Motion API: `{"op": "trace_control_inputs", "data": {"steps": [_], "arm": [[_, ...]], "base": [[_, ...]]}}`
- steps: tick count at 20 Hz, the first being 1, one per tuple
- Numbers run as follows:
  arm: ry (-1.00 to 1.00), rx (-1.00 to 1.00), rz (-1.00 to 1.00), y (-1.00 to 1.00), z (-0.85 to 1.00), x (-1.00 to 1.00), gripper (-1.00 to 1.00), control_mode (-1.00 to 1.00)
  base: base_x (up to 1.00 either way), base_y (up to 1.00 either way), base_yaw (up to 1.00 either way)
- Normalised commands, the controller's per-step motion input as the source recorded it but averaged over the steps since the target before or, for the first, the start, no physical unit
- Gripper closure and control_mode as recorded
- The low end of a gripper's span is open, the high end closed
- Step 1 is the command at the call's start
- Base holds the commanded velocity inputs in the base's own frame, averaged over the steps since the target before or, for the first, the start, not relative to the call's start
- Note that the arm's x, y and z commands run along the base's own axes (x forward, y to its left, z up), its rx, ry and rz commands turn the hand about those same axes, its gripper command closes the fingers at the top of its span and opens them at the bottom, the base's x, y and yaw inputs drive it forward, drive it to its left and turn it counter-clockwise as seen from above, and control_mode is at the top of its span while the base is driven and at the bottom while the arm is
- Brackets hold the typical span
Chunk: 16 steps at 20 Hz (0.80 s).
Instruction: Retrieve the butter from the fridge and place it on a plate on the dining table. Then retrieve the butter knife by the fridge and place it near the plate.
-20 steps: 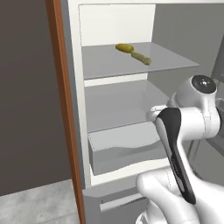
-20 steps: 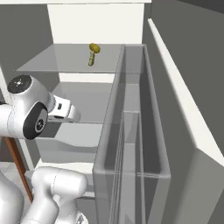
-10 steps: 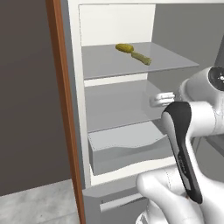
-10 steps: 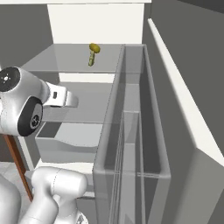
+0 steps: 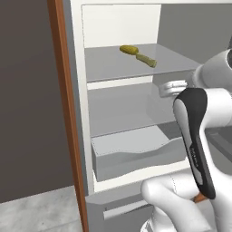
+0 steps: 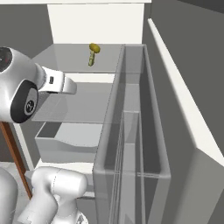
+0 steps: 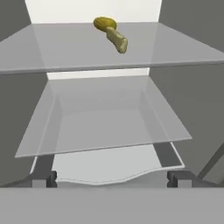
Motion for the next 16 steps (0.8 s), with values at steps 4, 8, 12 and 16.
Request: {"op": "trace_control_inputs", "data": {"steps": [4, 8, 12, 16], "arm": [[-0.25, 0.0, 0.0, -0.06, 0.06, 0.01, -1.0, -1.0], [-0.2, 0.0, 0.0, 0.0, 0.04, 0.26, -1.0, -1.0], [-0.02, -0.01, 0.0, 0.0, 0.27, 0.28, -1.0, -1.0], [0.13, 0.0, -0.01, 0.0, 0.53, 0.12, -1.0, -1.0]], "base": [[0.0, 0.0, 0.0], [0.0, 0.0, 0.0], [0.0, 0.0, 0.0], [0.0, 0.0, 0.0]]}}
